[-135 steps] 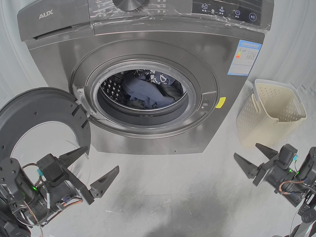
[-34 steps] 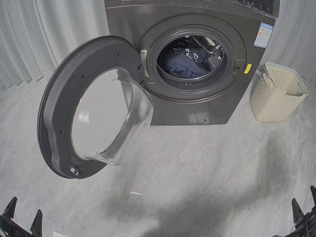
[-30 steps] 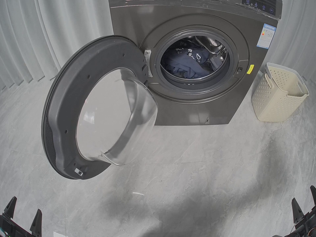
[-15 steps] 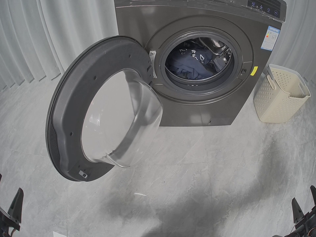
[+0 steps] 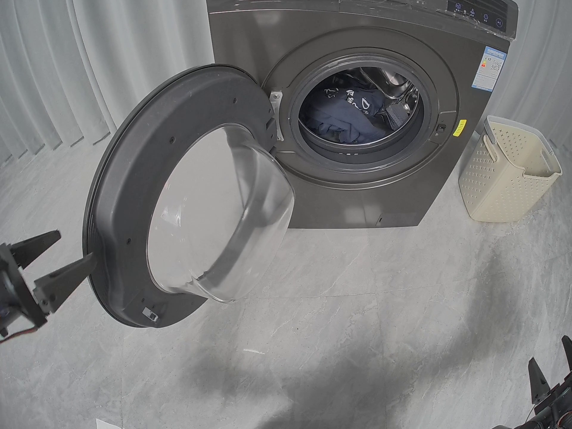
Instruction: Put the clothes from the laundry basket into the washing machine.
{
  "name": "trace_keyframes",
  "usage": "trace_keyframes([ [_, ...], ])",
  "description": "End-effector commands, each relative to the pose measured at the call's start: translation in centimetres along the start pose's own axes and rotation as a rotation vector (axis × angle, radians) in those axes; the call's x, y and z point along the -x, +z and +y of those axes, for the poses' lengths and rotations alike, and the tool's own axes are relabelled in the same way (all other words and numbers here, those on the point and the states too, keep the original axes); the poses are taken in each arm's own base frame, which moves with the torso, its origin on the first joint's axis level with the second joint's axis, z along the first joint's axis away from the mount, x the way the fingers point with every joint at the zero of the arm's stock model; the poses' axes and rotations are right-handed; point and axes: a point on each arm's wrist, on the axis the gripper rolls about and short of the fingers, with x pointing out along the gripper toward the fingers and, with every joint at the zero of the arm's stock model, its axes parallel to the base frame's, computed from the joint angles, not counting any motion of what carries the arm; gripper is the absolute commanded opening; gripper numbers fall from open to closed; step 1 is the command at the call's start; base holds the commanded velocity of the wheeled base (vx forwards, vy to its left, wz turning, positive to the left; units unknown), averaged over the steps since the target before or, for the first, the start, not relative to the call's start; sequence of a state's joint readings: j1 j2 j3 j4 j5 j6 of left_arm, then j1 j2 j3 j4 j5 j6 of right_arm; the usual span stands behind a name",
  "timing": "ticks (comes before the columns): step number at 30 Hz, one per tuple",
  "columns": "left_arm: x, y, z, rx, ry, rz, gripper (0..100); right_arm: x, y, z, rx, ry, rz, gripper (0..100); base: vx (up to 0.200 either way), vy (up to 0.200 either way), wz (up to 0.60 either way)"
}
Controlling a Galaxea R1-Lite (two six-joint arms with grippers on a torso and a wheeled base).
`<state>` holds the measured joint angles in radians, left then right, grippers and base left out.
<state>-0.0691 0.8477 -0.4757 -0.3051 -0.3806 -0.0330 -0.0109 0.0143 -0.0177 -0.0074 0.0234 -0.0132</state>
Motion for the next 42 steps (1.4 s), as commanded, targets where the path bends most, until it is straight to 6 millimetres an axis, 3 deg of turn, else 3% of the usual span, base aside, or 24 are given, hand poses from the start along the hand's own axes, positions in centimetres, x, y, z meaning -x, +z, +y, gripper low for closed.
trace_keyframes([
  [1, -7.3, 0.8, 1.5, 0.038, -0.148, 0.102, 100, 0.0, -0.5, 0.0, 0.001, 0.000, 0.005, 100, 0.000, 0.000, 0.00],
  [6, -8.8, 0.6, -0.3, 0.034, -0.272, 0.066, 100, 0.0, -0.5, 0.0, 0.001, 0.000, 0.003, 100, 0.000, 0.000, 0.00],
  [13, -6.4, 1.0, -4.2, 0.128, -0.505, 0.038, 100, 0.0, -0.5, 0.0, 0.001, 0.000, 0.003, 100, 0.000, 0.000, 0.00],
  [18, -6.3, 1.2, -4.2, 0.123, -0.482, 0.018, 100, 0.0, -0.5, 0.0, 0.001, 0.000, 0.003, 100, 0.000, 0.000, 0.00],
  [22, -7.2, 1.9, -3.3, 0.121, -0.369, -0.004, 100, 0.0, -0.5, 0.0, 0.001, 0.000, 0.003, 100, 0.000, 0.000, 0.00],
  [28, -11.0, 1.9, -2.7, 0.112, -0.276, 0.026, 100, 0.0, -0.5, 0.0, 0.002, 0.000, 0.003, 100, 0.000, 0.000, 0.00],
  [31, -15.3, 1.3, -2.5, 0.077, -0.196, 0.032, 100, 0.0, -0.5, 0.0, 0.001, 0.000, 0.003, 100, 0.000, 0.000, 0.00],
  [34, -17.8, 1.1, -2.4, 0.073, -0.165, 0.018, 100, 0.0, -0.5, 0.0, 0.001, 0.000, 0.003, 100, 0.000, 0.000, 0.00],
  [35, -17.8, 1.1, -2.4, 0.073, -0.165, 0.018, 100, 0.0, -0.5, 0.0, 0.001, 0.000, 0.003, 100, 0.000, 0.000, 0.00],
  [36, -20.7, 1.0, -2.4, 0.070, -0.155, -0.006, 100, 0.0, -0.5, 0.0, 0.001, 0.000, 0.003, 100, 0.000, 0.000, 0.00],
  [42, -24.5, 1.2, -2.9, 0.066, -0.173, -0.029, 100, 0.0, -0.5, 0.0, 0.001, 0.000, 0.003, 100, 0.000, 0.000, 0.00],
])
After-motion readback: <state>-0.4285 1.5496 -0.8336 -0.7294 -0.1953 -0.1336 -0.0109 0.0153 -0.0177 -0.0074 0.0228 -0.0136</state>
